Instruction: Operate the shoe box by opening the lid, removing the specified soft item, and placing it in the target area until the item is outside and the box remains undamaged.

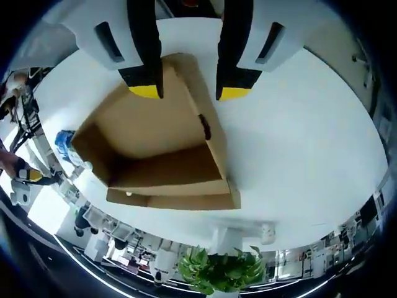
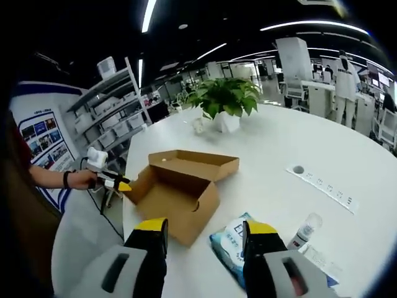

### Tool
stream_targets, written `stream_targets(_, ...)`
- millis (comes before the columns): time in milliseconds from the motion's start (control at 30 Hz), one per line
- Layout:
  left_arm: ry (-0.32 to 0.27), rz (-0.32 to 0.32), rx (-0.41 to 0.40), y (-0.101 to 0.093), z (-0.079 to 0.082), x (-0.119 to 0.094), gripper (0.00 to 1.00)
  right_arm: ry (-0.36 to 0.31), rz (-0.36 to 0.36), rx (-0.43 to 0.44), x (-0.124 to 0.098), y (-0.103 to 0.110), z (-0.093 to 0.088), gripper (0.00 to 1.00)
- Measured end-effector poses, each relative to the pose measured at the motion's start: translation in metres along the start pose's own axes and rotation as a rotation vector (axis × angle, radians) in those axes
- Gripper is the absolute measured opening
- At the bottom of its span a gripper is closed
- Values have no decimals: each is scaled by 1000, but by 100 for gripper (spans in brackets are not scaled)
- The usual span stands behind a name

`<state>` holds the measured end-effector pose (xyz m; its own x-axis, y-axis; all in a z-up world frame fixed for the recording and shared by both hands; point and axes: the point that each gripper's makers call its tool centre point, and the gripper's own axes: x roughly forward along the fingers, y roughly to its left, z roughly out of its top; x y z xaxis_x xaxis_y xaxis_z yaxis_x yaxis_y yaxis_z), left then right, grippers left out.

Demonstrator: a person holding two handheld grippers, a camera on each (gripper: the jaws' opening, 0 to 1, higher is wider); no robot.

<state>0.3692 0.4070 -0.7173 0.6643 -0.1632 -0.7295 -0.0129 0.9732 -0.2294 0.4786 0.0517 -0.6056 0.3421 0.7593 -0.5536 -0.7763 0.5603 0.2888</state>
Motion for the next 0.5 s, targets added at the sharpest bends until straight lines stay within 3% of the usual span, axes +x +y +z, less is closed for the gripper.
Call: stream_targets(500, -7, 67, -59, 1, -1, 2, 14, -6, 2, 9, 2, 5, 0, 44)
